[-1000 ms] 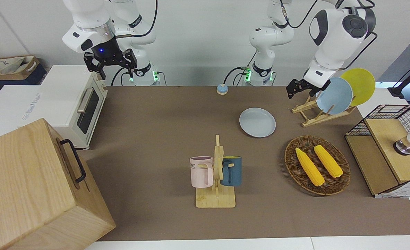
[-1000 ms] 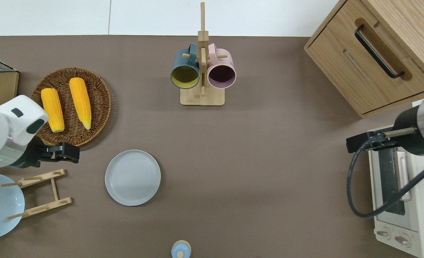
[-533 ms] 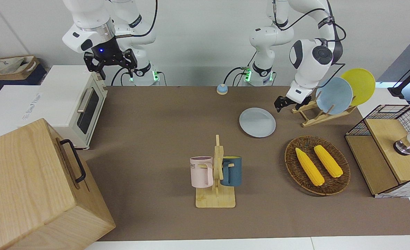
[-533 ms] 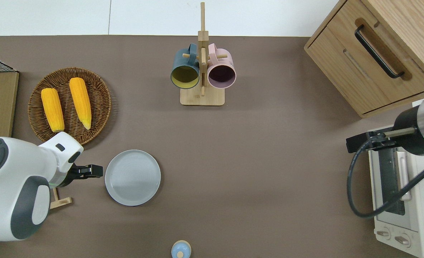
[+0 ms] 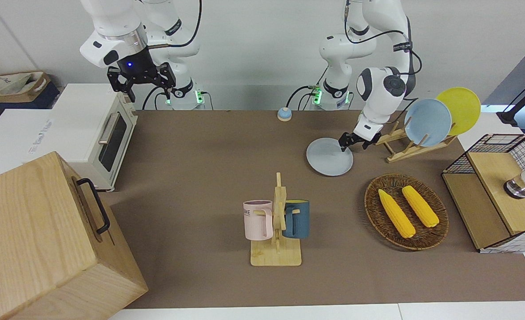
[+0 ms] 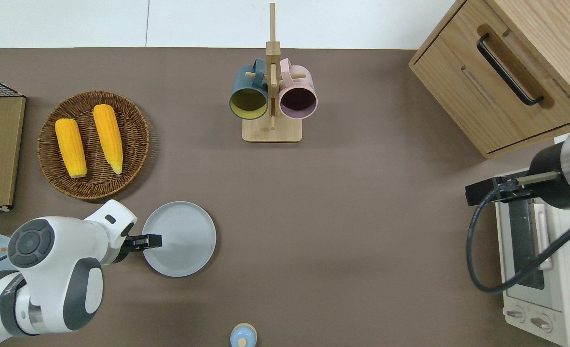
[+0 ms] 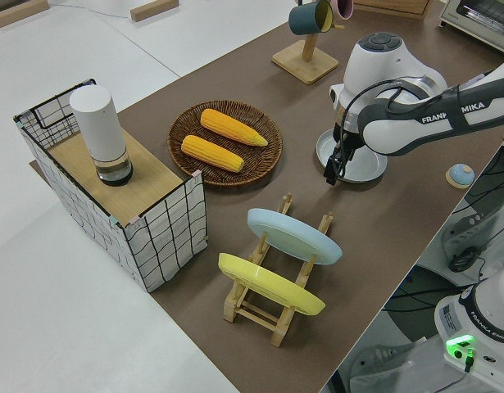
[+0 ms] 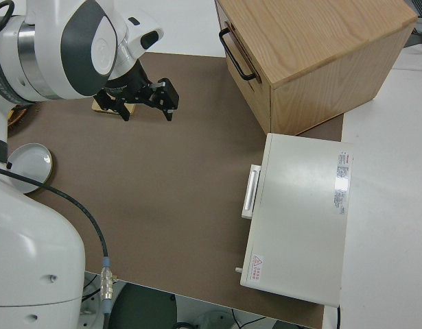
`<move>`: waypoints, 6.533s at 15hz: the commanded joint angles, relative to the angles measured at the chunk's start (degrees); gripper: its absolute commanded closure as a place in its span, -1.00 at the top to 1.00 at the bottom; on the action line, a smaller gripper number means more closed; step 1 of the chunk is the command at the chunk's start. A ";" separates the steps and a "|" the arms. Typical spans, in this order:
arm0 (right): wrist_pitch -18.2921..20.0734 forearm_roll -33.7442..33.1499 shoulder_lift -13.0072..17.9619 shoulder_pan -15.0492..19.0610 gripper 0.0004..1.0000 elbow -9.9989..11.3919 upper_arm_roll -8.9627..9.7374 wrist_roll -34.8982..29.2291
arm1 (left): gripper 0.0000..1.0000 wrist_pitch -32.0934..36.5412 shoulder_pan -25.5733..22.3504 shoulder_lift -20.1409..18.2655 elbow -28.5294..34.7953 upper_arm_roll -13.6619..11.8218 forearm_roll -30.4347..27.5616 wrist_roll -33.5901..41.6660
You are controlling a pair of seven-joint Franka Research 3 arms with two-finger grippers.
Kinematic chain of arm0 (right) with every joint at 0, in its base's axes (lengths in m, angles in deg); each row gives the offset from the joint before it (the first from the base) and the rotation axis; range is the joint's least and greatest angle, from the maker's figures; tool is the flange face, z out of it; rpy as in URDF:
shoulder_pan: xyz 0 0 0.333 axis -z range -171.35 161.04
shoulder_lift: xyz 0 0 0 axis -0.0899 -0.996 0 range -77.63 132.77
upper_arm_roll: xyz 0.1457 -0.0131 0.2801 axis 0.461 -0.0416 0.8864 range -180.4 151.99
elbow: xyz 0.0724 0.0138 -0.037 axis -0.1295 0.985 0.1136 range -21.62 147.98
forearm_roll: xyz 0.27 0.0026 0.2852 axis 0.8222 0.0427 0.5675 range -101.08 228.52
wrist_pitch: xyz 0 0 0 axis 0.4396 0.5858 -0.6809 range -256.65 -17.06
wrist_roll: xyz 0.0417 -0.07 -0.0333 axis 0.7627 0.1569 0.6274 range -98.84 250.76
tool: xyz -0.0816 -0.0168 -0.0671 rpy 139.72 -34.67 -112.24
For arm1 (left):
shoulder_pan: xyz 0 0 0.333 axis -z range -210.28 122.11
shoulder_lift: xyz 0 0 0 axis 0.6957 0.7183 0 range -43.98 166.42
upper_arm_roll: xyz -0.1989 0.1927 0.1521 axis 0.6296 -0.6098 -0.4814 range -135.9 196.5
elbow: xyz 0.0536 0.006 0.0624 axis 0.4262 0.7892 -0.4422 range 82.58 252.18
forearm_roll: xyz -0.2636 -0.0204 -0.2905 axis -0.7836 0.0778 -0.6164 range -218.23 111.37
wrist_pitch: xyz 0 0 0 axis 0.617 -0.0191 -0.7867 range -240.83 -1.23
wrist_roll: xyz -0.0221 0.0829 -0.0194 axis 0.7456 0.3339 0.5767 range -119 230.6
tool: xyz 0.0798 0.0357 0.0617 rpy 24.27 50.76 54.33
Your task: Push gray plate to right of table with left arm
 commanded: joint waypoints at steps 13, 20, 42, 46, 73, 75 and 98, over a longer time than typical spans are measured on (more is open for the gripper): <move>0.69 0.46 0.43 0.65 0.97 -0.06 0.32 0.15 | -0.83 -5.26 1.43 3.13 1.33 -0.59 -0.80 -0.19; 0.69 0.46 0.43 0.65 0.97 -0.06 0.32 0.06 | -1.00 -5.34 1.43 3.13 1.07 -0.59 -0.80 -0.54; 0.69 0.46 0.43 0.65 0.97 -0.06 0.32 0.06 | -1.00 -6.22 30.16 21.14 -21.59 -0.24 -1.33 -38.22; 0.69 0.55 0.43 0.65 0.97 0.03 0.23 0.15 | -1.00 -6.31 34.55 25.27 -26.61 -0.33 -1.33 -43.16; 0.69 0.46 0.43 0.65 0.97 0.03 0.23 0.15 | 0.97 6.23 35.28 21.78 -33.74 -1.56 -1.33 -39.06; 0.69 0.46 0.43 0.65 0.97 0.03 0.23 0.15 | 0.97 11.07 31.59 19.14 -33.74 -1.21 -2.29 -34.83; 0.69 0.46 0.43 0.65 0.97 -0.06 0.32 0.15 | 0.98 35.79 2.39 3.75 -37.33 -7.96 5.96 10.78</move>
